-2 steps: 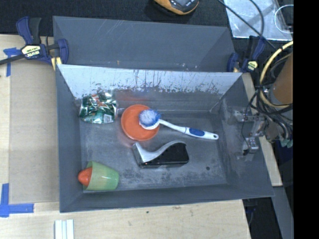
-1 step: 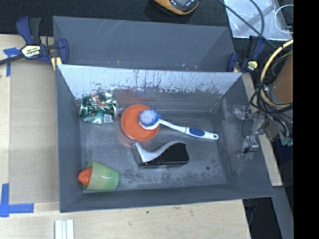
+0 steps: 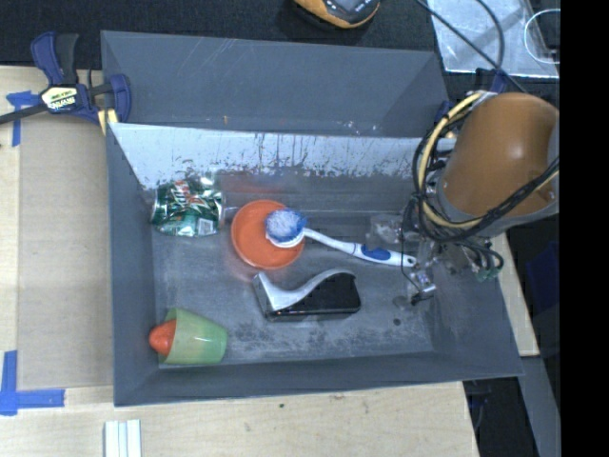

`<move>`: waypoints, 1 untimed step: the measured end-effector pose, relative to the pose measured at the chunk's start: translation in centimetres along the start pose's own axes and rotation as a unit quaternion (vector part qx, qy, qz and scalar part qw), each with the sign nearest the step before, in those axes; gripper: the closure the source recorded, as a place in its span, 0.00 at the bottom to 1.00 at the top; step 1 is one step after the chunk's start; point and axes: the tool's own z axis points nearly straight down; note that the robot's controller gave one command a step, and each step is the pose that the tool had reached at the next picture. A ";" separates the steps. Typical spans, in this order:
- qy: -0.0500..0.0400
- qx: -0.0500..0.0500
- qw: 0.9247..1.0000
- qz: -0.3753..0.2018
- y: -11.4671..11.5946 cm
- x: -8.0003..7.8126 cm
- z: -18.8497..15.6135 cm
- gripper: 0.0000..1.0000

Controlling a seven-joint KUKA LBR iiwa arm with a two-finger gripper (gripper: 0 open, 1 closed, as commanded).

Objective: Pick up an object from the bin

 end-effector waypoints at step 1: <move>-0.006 0.003 0.995 0.103 -0.8 -1.3 -2.1 0.00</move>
Offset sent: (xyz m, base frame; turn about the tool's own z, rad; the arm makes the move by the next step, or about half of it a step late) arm -0.0374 0.0593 -0.1023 0.0523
